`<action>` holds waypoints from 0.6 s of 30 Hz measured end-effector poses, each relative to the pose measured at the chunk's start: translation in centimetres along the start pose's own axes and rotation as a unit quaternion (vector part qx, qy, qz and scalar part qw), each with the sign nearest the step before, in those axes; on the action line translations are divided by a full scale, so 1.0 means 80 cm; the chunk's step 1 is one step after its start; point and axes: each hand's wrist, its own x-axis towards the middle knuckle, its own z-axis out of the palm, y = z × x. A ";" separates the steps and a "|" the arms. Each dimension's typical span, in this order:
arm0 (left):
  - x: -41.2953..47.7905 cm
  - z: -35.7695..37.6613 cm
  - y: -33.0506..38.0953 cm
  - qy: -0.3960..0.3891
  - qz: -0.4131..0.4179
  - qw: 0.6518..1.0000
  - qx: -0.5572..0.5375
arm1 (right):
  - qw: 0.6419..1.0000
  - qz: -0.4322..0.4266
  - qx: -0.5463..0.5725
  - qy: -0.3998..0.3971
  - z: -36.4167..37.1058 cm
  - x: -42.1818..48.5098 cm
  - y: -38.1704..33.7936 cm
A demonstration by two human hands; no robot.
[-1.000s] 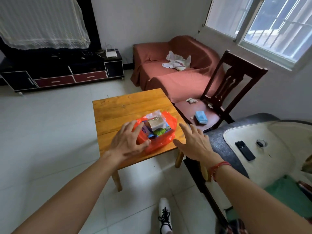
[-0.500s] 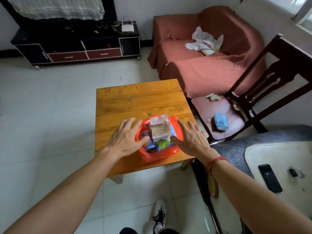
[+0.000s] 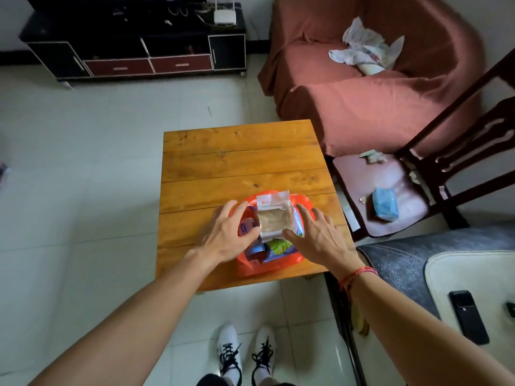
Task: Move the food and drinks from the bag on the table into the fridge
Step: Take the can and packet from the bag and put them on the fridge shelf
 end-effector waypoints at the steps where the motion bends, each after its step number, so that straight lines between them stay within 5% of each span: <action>1: 0.004 0.005 0.002 0.000 -0.003 1.000 -0.027 | 1.000 0.008 0.017 -0.006 0.001 0.007 0.000; 10: 0.054 0.067 -0.006 -0.040 -0.176 0.966 -0.187 | 0.990 0.057 0.122 -0.048 0.029 0.062 0.005; 18: 0.093 0.106 -0.027 -0.056 -0.267 0.940 -0.206 | 0.976 0.088 0.182 -0.083 0.050 0.116 0.010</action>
